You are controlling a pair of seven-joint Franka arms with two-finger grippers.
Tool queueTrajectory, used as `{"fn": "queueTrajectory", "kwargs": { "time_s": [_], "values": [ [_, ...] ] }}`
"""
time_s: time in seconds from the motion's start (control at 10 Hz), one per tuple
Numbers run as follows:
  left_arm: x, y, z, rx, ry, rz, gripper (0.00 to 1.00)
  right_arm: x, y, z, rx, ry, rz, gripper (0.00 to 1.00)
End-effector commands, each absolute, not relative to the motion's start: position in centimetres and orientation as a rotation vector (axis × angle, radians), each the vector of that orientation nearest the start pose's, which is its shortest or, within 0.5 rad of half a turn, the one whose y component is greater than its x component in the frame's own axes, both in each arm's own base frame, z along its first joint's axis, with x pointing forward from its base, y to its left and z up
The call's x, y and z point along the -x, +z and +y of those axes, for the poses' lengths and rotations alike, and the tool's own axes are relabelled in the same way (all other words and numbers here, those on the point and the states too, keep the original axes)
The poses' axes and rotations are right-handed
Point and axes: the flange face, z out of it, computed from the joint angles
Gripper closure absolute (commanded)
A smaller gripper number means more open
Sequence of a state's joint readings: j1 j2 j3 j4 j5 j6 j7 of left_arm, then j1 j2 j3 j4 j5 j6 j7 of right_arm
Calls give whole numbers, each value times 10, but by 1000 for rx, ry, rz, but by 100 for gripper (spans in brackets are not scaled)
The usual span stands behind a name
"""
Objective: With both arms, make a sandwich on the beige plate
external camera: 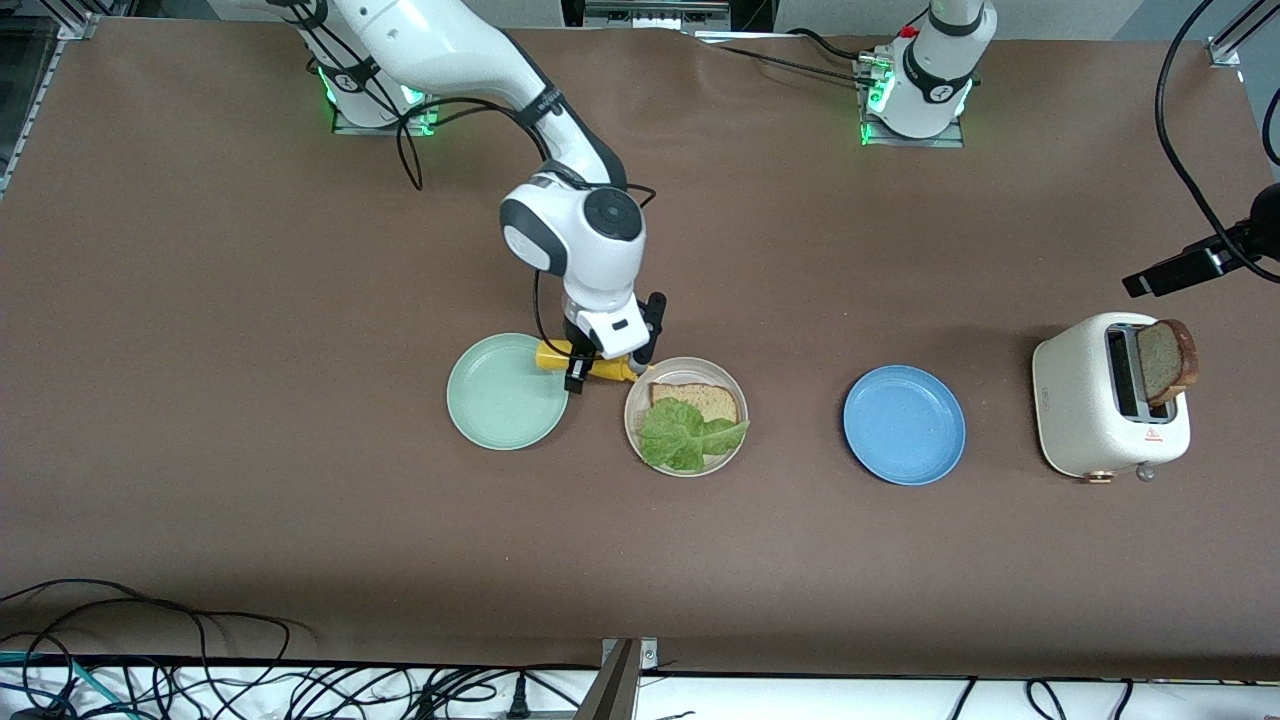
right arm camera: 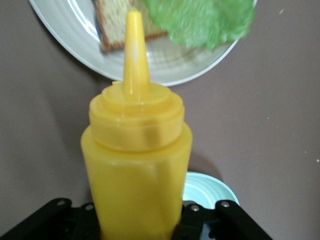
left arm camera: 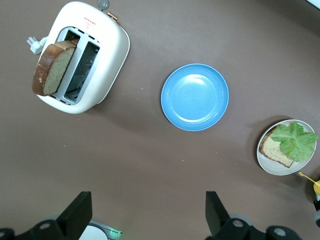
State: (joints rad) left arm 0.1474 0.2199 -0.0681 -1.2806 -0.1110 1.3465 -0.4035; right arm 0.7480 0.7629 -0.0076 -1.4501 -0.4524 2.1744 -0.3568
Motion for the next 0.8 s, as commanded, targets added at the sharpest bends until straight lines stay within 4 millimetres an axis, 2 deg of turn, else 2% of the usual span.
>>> {"fn": "queueTrajectory", "kwargs": {
  "time_s": [0.0, 0.2, 0.4, 0.7],
  "values": [
    [-596, 619, 39, 3170, 276, -756, 0, -553, 221, 479, 2774, 10, -2346, 100],
    [-596, 619, 39, 3170, 276, -756, 0, -546, 208, 481, 2764, 74, -2502, 100],
    [-596, 619, 38, 3172, 276, -749, 0, -540, 201, 484, 2750, 94, -2543, 100],
    [-597, 619, 38, 3154, 253, -747, 0, -543, 209, 486, 2759, 72, -2524, 100]
  ]
}}
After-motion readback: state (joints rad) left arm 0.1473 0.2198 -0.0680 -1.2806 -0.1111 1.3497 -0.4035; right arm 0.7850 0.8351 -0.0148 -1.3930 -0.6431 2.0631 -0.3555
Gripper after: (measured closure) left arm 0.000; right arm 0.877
